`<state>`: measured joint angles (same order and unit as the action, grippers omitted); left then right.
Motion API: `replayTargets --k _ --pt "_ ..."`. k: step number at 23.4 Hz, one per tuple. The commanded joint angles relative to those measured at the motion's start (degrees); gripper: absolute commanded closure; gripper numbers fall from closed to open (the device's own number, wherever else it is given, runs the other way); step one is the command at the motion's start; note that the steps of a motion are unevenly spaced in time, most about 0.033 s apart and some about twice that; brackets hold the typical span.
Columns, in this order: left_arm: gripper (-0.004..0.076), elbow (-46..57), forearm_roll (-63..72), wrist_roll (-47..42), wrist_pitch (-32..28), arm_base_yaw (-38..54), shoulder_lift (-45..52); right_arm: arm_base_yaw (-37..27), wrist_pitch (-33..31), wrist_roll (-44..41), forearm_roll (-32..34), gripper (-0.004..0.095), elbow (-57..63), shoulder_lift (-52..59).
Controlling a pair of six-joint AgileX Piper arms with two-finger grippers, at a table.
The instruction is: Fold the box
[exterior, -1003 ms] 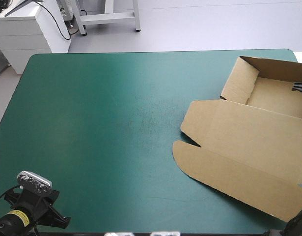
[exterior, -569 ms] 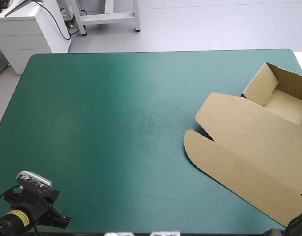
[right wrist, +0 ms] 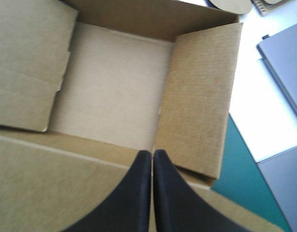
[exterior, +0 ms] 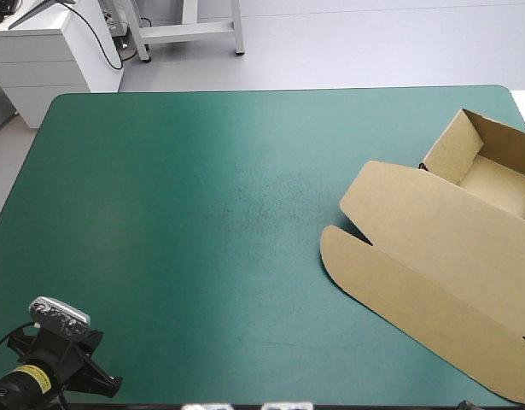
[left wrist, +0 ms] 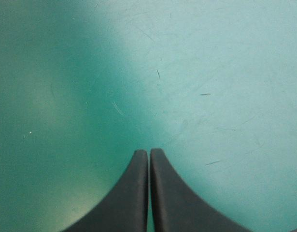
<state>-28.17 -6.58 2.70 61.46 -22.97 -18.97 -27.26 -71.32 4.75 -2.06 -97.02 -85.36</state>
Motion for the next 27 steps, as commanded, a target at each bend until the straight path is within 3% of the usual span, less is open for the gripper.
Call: replayTargets --k 1,6,15,22,27 --pt "0.0731 -1.3 -0.2 -0.3 -2.7 -0.1 -0.6 -0.3 0.0 2.3 -4.1 0.0923 7.5 11.0" --pt "0.0731 -1.3 -0.2 -0.3 -2.7 -0.1 -0.6 3.8 3.2 3.8 -3.9 0.0923 27.0 27.6" --pt "0.0731 -1.3 -0.2 -0.3 -2.7 -0.1 -0.6 15.5 2.1 7.1 -5.0 0.0923 42.1 44.0" --pt "0.0731 -1.3 -0.2 -0.3 -2.7 -0.1 -0.6 16.4 1.8 13.8 -11.8 0.0923 51.1 55.5" --pt "0.0731 -1.3 -0.2 -0.3 -2.7 -0.1 -0.6 16.4 2.0 17.1 -13.1 0.0923 59.7 63.6"
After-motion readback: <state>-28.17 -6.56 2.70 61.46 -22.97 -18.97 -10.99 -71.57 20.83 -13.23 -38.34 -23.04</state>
